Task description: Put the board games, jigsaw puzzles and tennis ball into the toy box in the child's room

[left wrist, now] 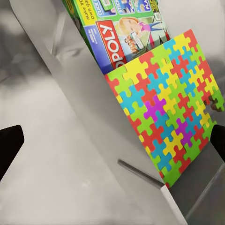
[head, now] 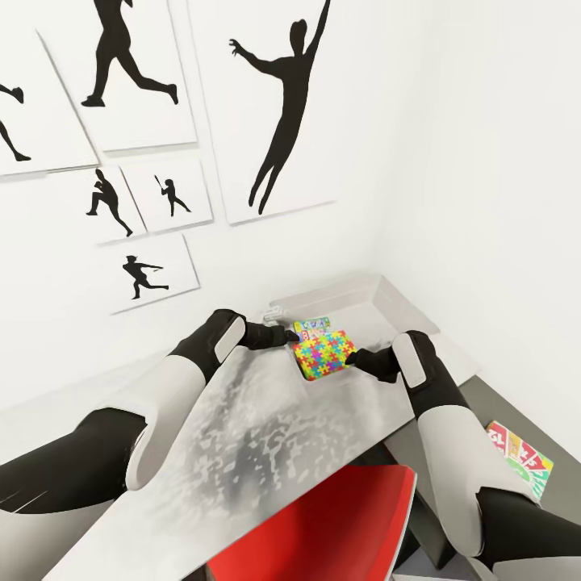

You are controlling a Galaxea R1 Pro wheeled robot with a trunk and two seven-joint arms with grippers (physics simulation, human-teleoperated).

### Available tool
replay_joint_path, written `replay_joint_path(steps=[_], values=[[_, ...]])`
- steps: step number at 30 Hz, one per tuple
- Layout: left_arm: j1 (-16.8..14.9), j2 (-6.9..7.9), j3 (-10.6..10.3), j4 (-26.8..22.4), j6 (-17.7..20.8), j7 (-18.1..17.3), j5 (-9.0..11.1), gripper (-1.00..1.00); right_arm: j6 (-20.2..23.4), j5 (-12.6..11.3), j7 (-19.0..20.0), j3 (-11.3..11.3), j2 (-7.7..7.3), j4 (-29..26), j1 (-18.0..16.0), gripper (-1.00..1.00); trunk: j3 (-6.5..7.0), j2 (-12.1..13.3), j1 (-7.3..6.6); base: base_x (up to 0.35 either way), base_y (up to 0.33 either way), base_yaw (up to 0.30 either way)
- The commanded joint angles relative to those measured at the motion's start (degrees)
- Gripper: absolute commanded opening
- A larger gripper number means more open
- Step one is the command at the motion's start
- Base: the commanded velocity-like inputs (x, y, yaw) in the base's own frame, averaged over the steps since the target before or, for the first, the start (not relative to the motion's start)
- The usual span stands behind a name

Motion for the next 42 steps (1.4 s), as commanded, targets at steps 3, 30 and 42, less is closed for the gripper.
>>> replay_joint_path(steps=[3, 30, 42], values=[[-0.05, 0.0, -0.05, -0.02, 0.22, -0.16, -0.17, 1.0, 0.13, -0.6, -0.58, -0.18, 0.11, -0.06, -0.05, 1.0, -0.1, -0.11, 0.03, 0.0, 0.0, 0.0], [-0.05, 0.0, -0.14, 0.5, 0.24, 0.42, -0.28, 1.0, 0.05, -0.6, -0.58, -0.11, 0.25, -0.04, -0.05, 1.0, -1.25, -0.11, 0.03, 0.0, 0.0, 0.0], [-0.05, 0.0, -0.16, 0.48, 0.17, 0.37, -0.3, 1.0, 0.14, -0.6, -0.58, -0.14, 0.25, -0.05, -0.05, 1.0, -1.54, -0.11, 0.03, 0.0, 0.0, 0.0]])
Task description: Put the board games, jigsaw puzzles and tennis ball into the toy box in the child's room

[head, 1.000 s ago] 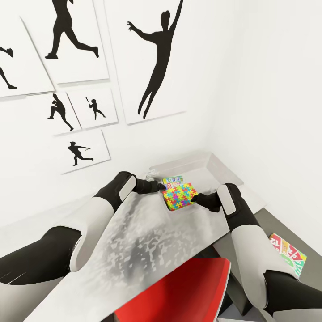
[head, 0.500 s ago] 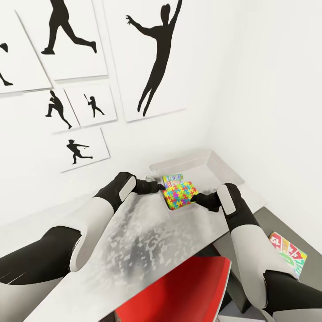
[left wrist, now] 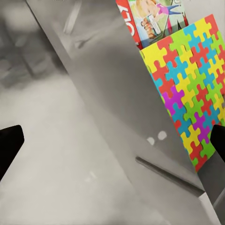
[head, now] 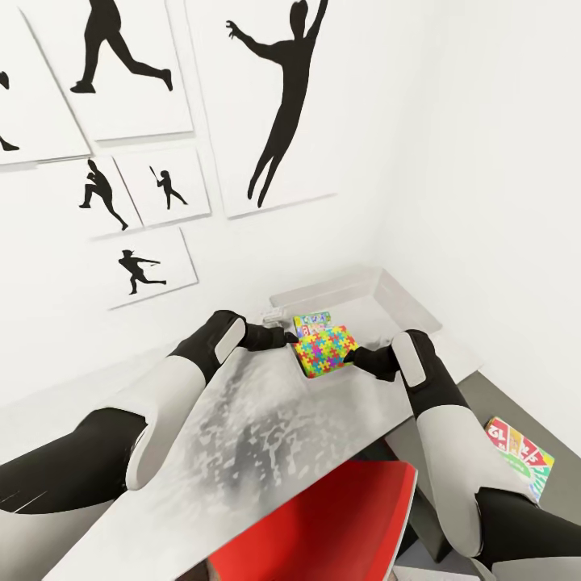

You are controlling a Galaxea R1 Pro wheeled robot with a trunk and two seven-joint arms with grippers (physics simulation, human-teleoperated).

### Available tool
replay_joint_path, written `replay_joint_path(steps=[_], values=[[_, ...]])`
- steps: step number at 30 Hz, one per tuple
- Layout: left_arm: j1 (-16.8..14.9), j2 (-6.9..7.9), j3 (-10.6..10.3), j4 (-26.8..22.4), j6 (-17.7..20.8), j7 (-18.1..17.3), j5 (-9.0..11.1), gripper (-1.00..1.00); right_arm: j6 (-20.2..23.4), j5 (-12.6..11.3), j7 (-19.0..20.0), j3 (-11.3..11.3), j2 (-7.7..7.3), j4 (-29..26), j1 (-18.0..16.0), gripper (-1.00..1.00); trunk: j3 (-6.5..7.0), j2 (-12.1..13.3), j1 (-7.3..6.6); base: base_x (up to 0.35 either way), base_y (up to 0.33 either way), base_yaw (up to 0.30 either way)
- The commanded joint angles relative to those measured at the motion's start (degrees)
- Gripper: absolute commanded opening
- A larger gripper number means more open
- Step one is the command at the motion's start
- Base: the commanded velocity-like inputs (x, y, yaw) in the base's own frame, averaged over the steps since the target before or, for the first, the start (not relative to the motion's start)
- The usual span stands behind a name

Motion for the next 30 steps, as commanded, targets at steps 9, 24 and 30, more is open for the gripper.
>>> replay_joint_path(steps=[9, 24, 30], values=[[-0.05, 0.0, -0.05, -0.09, 0.17, -0.17, -0.19, -1.0, 0.31, 0.16, -0.63, -0.19, 0.03, 0.54, -0.02, 1.0, -0.11, -0.07, 0.05, 0.0, 0.0, 0.0], [-0.05, 0.0, -0.08, -0.1, 0.17, -0.6, -0.19, -1.0, 0.24, 0.09, -0.55, -0.22, -0.08, 0.56, -0.03, 1.0, -0.11, -0.07, 0.05, 0.0, 0.0, 0.0], [-0.05, 0.0, -0.12, -0.1, 0.17, -0.64, -0.17, -1.0, 0.14, 0.07, -0.55, -0.22, -0.07, 0.58, -0.03, 1.0, -0.11, -0.07, 0.05, 0.0, 0.0, 0.0]])
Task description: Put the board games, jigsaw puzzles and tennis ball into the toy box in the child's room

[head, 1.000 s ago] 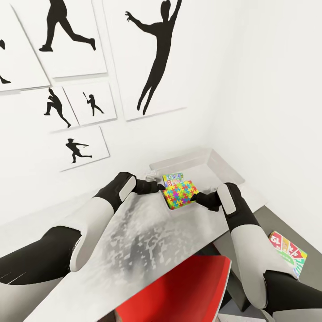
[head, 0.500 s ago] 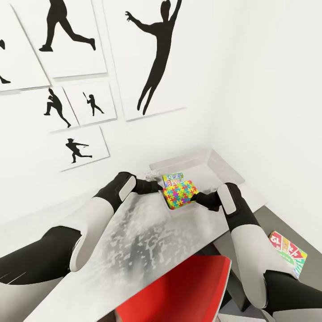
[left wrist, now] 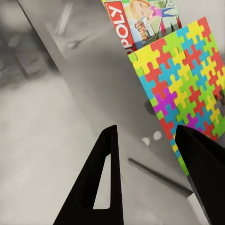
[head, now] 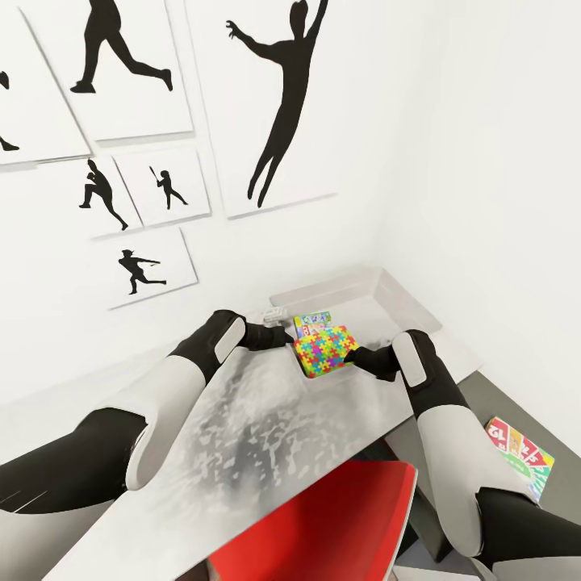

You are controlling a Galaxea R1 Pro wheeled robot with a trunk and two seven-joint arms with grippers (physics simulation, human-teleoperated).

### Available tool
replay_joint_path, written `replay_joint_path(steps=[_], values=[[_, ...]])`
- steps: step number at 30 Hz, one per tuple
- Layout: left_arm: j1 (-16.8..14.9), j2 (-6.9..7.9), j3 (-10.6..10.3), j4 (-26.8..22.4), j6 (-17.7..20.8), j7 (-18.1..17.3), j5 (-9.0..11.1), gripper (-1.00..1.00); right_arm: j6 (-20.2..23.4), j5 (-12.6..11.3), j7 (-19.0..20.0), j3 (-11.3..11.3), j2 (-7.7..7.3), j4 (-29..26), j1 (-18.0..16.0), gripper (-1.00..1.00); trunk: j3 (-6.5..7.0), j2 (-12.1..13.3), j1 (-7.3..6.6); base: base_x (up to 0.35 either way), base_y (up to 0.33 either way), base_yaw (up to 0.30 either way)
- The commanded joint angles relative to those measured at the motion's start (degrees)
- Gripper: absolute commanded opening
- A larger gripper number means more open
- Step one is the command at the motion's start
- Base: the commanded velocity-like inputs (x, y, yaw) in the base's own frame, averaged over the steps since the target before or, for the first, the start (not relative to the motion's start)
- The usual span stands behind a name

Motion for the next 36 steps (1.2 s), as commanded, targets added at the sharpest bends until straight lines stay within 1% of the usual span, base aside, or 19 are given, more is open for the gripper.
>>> replay_joint_path(steps=[1, 2, 3, 14, 16, 18, 21, 36], values=[[-0.04, 0.0, -0.21, 0.01, 0.08, -0.12, -0.99, -1.0, 0.31, 0.1, -0.64, -0.16, 0.04, 0.51, -0.01, 1.0, -0.12, -0.07, 0.05, 0.0, 0.0, 0.0], [-0.04, 0.0, -0.21, 0.01, 0.08, -0.1, -0.99, -1.0, 0.3, 0.1, -0.64, -0.16, 0.04, 0.53, -0.01, 1.0, -0.12, -0.07, 0.05, 0.0, 0.0, 0.0], [-0.04, 0.0, -0.21, 0.01, 0.08, -0.13, -1.01, -1.0, 0.3, 0.1, -0.64, -0.16, 0.05, 0.54, -0.04, -1.0, -0.12, -0.07, 0.05, 0.0, 0.0, 0.0], [-0.04, 0.0, -0.21, -0.08, 0.08, -0.42, -1.01, -1.0, 0.29, 0.1, -0.64, -0.16, 0.14, 0.55, -0.02, -1.0, -0.12, -0.07, 0.05, 0.0, 0.0, 0.0], [-0.04, 0.0, -0.21, -0.08, 0.08, -1.21, -1.01, -1.0, 0.25, 0.1, -0.64, -0.16, 0.14, 0.55, 0.0, -1.0, -0.12, -0.07, 0.05, 0.0, 0.0, 0.0], [-0.04, 0.0, -0.21, -0.13, 0.03, -3.23, -1.06, -1.0, 0.27, 0.1, -0.64, -0.16, 0.14, 0.55, -0.03, -1.0, -0.12, -0.07, 0.05, 0.0, 0.0, 0.0], [-0.04, 0.0, -0.21, -0.21, 0.0, -4.4, -1.11, -1.0, 0.22, 0.1, -0.64, -0.16, 0.14, 0.55, -0.03, -1.0, -0.12, -0.07, 0.05, 0.0, 0.0, 0.0], [-0.04, 0.0, -0.21, -0.25, -0.06, -4.64, -1.12, -1.0, 0.13, 0.1, -0.72, -0.13, 0.19, 0.55, -0.01, -1.0, -0.12, -0.07, 0.05, 0.0, 0.0, 0.0]])
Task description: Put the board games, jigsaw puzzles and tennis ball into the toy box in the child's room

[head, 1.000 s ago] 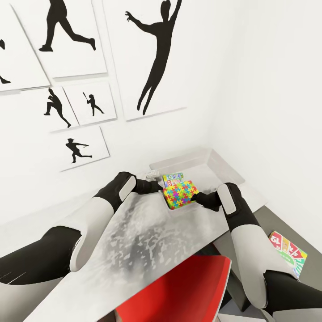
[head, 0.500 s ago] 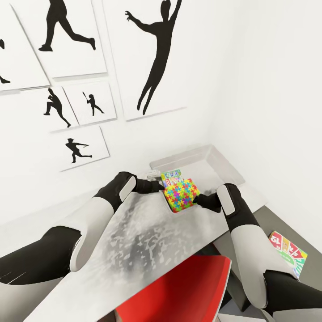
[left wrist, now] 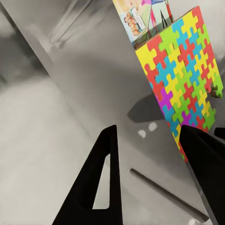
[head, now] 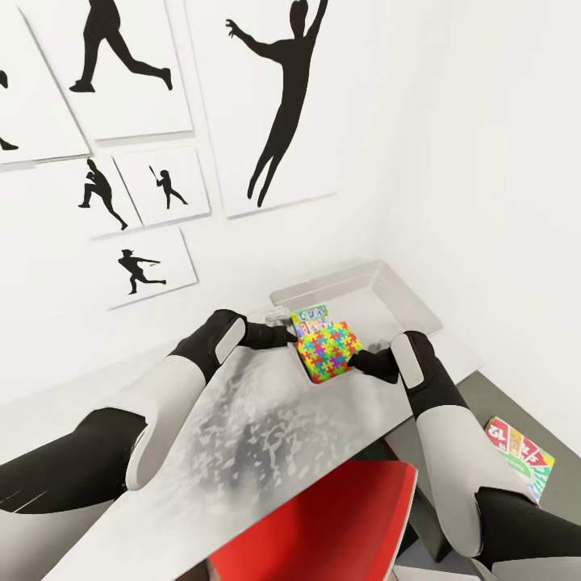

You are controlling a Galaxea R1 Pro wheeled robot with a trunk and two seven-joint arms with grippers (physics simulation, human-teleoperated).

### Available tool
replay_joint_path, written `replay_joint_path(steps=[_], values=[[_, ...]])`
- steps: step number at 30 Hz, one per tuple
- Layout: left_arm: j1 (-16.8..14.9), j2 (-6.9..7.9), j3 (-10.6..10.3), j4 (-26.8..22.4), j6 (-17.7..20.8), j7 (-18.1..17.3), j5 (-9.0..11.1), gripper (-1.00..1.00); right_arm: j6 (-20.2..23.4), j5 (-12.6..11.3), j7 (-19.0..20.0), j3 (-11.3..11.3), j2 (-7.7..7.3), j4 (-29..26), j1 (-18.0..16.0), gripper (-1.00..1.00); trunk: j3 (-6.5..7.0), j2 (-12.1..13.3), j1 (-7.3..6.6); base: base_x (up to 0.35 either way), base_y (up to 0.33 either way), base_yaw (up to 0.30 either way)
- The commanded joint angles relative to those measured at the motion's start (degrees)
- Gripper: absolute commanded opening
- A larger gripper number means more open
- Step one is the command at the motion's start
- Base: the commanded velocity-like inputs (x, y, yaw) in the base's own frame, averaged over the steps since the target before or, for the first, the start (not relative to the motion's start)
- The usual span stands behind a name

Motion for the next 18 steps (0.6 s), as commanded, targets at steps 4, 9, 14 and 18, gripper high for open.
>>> replay_joint_path(steps=[4, 9, 14, 18], values=[[-0.04, 0.0, -0.26, -0.07, 0.37, -0.1, 1.59, -1.0, -0.23, -2.81, -0.48, -0.14, 0.11, -0.06, -0.06, -1.0, -0.1, -0.11, 0.03, 0.0, 0.0, 0.0], [-0.04, 0.0, -0.26, -0.07, 0.37, -0.13, 1.59, -1.0, -0.27, -2.81, -0.48, -0.12, 0.12, -0.06, -0.05, -1.0, 0.01, -0.11, 0.03, 0.0, 0.0, 0.0], [-0.04, 0.0, -0.26, -0.07, 0.37, -0.13, 1.59, -1.0, -0.3, -2.81, -0.45, -0.12, 0.12, -0.06, -0.06, -1.0, 0.4, -0.11, 0.03, 0.0, 0.0, 0.0], [-0.04, 0.0, -0.28, -0.07, 0.37, -0.13, 1.58, -1.0, -0.3, -2.81, -0.47, -0.12, 0.16, -0.06, -0.08, -1.0, 0.77, -0.11, 0.03, 0.0, 0.0, 0.0]])
